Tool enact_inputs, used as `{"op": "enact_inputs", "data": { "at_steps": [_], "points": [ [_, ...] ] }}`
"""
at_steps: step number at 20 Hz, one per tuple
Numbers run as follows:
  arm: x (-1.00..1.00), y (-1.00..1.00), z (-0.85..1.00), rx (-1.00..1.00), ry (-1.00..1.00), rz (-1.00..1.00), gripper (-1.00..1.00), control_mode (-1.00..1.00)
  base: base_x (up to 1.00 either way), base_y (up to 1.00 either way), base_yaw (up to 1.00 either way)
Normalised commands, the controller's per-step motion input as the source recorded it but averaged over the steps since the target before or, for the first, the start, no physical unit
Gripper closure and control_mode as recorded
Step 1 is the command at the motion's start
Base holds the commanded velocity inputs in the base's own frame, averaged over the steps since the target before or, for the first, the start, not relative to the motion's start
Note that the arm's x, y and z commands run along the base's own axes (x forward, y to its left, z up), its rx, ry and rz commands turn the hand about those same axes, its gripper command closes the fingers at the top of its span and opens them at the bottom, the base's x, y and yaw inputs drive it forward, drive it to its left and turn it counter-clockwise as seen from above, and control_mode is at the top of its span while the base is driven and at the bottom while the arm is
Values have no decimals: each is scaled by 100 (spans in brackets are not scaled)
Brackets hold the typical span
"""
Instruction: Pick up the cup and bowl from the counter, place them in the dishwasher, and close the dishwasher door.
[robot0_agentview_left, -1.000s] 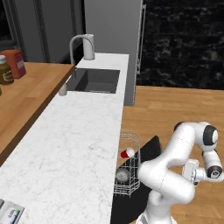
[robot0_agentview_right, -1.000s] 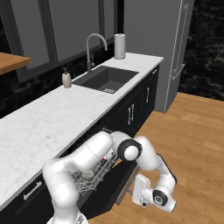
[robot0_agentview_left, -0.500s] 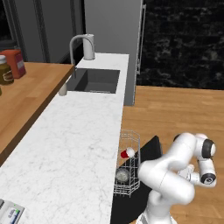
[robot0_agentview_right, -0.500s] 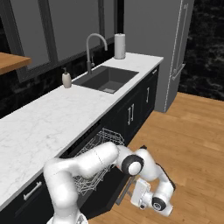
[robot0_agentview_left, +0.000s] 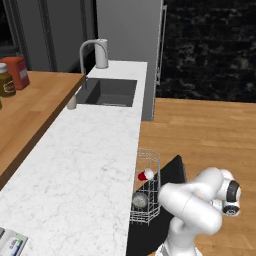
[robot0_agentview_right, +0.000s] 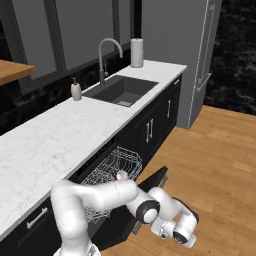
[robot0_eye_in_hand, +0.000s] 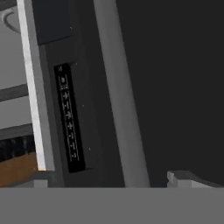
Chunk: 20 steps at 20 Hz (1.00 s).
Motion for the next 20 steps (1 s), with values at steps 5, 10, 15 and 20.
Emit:
{"op": "enact_inputs", "data": {
  "at_steps": [5, 10, 15, 20],
  "points": [
    [49, -10, -82, 0, -3, 0, -100, -100, 0, 0, 0],
    [19, 20, -32, 1, -1, 5, -100, -100, 0, 0, 0],
    [-1, 100, -15, 8, 0, 16, -100, -100, 0, 0, 0],
    [-23, 100, 0, 19, 0, 14, -100, -100, 0, 0, 0]
  ]
}}
